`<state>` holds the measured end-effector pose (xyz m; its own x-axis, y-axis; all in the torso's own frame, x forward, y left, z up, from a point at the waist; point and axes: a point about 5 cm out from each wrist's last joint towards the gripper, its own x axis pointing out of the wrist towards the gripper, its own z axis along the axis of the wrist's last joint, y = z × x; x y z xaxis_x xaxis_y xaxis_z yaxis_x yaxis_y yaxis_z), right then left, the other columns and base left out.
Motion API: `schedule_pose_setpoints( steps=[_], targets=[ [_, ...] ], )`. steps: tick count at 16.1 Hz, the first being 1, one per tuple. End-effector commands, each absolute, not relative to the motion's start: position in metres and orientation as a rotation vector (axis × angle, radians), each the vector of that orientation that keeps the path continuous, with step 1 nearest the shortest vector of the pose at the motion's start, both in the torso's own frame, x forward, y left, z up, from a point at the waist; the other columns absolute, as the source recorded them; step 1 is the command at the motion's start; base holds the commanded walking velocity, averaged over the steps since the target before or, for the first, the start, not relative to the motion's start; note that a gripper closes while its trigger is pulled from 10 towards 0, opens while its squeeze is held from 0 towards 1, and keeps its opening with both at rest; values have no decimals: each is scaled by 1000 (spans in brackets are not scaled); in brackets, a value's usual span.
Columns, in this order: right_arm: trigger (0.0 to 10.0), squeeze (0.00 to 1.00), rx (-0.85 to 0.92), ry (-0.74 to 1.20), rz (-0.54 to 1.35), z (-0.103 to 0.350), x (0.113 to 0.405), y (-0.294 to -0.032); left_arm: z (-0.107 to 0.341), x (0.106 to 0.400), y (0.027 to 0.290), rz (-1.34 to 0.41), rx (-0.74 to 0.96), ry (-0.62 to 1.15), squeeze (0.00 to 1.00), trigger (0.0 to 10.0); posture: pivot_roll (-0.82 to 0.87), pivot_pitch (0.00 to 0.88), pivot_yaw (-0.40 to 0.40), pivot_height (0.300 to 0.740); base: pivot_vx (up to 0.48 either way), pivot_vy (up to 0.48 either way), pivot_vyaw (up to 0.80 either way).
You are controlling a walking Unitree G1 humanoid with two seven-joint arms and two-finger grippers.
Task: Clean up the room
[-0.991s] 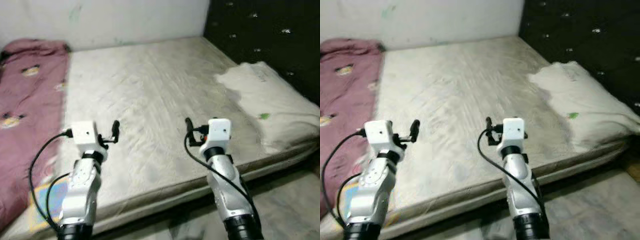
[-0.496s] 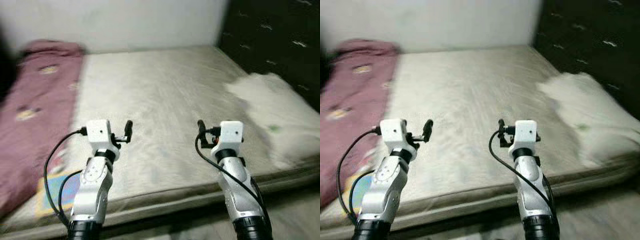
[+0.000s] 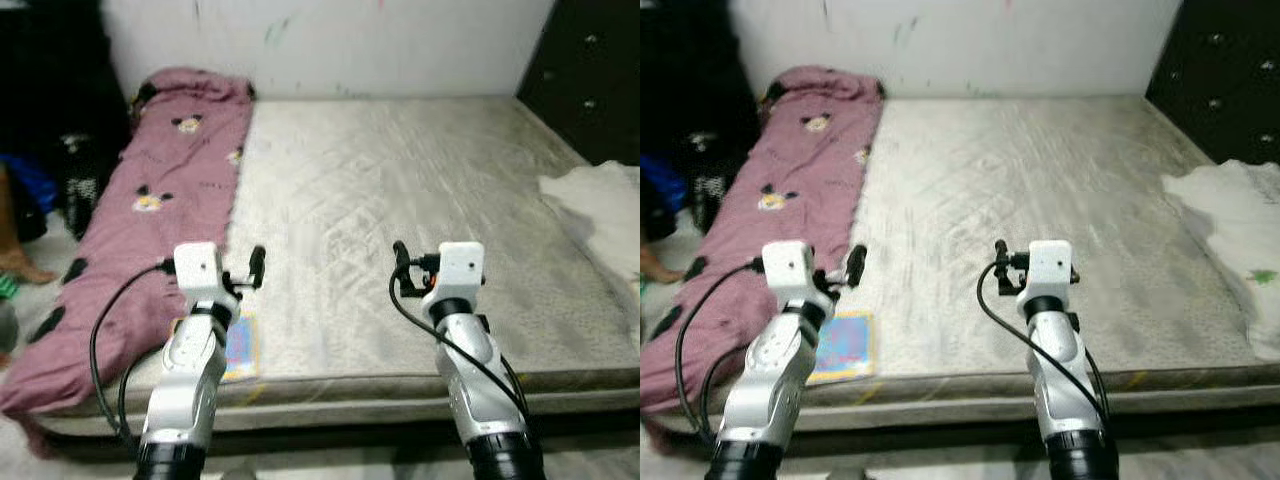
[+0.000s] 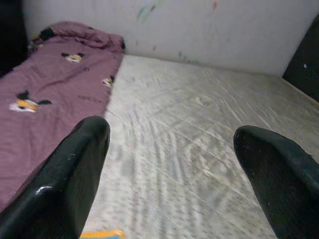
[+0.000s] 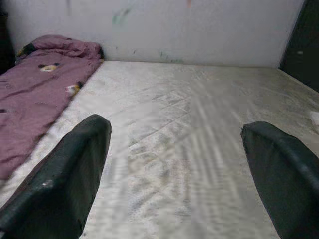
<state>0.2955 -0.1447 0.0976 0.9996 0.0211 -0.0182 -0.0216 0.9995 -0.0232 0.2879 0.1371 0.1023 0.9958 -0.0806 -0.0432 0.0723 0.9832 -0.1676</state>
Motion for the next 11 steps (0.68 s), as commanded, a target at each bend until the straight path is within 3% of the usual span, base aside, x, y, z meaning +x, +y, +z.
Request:
schedule_pose_setpoints(
  steps=[1, 11],
  targets=[
    [10000, 0, -12, 16, 40, 99, 297, -138, 100, 287, 145, -48, -160, 60, 0, 10000, 30, 0, -5, 740, 0, 480, 0],
    [10000, 0, -17, 16, 46, 100, 300, -138, 101, 289, 145, -41, -170, 55, 0, 10000, 28, 0, -6, 740, 0, 480, 0]
  ],
)
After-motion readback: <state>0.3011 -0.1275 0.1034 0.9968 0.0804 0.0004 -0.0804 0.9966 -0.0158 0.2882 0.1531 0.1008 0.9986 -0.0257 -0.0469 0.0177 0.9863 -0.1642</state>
